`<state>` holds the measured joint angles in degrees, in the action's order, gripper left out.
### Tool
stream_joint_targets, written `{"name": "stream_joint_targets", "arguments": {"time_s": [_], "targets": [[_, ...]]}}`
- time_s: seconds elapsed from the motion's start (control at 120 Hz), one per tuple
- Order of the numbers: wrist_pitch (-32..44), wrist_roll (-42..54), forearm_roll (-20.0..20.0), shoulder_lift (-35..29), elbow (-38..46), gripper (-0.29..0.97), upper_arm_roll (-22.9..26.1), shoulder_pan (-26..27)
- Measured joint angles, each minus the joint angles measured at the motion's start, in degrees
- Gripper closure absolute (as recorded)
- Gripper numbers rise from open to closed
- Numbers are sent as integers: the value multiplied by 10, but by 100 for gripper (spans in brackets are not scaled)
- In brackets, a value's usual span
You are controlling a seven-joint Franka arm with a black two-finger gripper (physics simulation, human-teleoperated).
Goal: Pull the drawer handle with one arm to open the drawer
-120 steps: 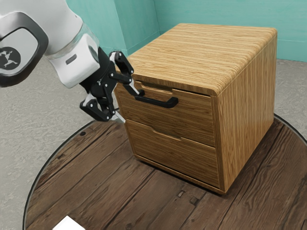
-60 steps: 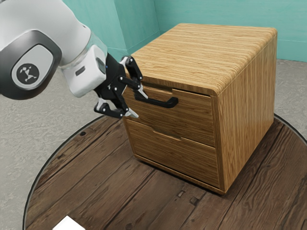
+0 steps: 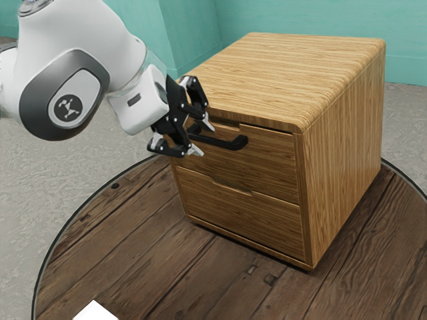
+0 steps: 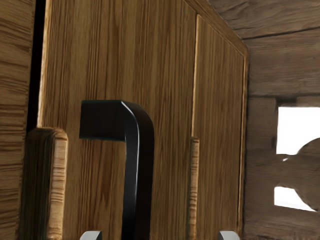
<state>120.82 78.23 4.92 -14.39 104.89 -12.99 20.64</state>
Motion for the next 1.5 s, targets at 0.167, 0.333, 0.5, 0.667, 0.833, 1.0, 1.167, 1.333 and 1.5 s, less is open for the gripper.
{"name": "stream_joint_targets", "arguments": {"time_s": [0.167, 0.333, 0.5, 0.667, 0.833, 1.0, 1.167, 1.333, 1.5], "targets": [[8, -4, 13, 8, 0, 44, 0, 0], [15, -7, 17, 14, 0, 45, 0, 0], [19, -10, 19, 17, 0, 48, 0, 0], [22, -11, 19, 22, 3, 51, 0, 0], [25, -13, 19, 24, 4, 55, 0, 0], [26, -14, 18, 22, 6, 63, 0, 0], [24, -15, 18, 14, 14, 67, 0, 0], [23, -16, 18, -9, 33, 69, 0, 0], [22, -17, 19, -36, 57, 70, 3, 0]]}}
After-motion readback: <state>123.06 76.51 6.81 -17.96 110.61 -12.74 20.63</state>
